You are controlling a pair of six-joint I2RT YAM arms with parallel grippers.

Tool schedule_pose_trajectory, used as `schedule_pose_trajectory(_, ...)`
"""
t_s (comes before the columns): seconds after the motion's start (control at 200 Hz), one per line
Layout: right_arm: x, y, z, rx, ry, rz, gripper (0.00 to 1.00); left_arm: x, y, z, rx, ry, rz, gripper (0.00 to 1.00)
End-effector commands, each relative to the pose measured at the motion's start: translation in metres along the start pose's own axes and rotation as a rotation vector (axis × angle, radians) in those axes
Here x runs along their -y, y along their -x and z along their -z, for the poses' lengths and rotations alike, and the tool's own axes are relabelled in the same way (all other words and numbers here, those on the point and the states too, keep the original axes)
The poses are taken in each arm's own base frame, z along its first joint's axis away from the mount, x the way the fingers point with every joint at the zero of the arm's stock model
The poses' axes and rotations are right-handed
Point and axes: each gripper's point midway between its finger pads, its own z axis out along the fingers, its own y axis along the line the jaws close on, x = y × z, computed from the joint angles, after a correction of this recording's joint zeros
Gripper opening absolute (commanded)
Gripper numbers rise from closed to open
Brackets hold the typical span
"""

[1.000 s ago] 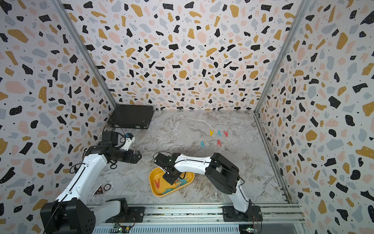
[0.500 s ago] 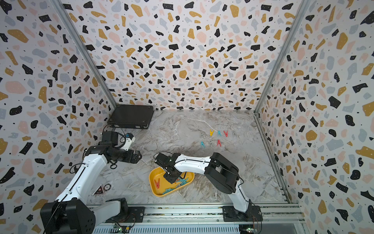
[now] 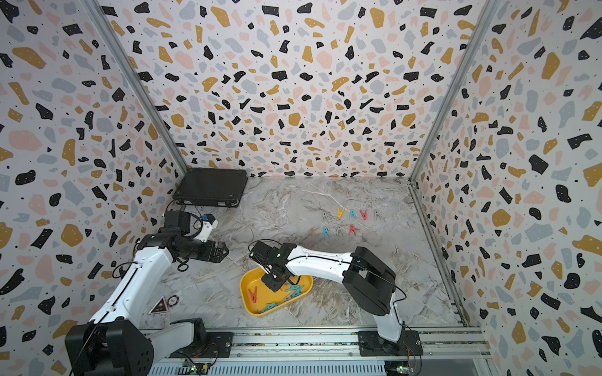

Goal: Take the clothespins out of the storage box
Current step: Pick up the clothespin from the storage box.

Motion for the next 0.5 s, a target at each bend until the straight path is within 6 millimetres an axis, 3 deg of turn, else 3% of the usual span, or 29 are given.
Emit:
schedule_pose_trajectory(0.0,0.002,0.009,0.027,0.061,-0.014,-0.006,0.16,0.0,0.0,-0.003,0.01,-0.011,-0.002,1.0)
schedule_pose_trajectory(0.421,0.023,0.014,0.073,0.147,0.003,-0.086,0.16,0.002,0.0,-0.003,0.009,-0.022,-0.004,1.0)
schedule_pose_trajectory(0.436,0.036,0.014,0.076,0.153,-0.008,-0.117,0.16,0.002,0.0,-0.003,0.008,-0.024,-0.005,1.0)
schedule_pose_trajectory(0.496,0.05,0.011,0.081,0.16,-0.016,-0.157,0.16,0.003,-0.001,-0.003,0.007,-0.029,-0.007,1.0)
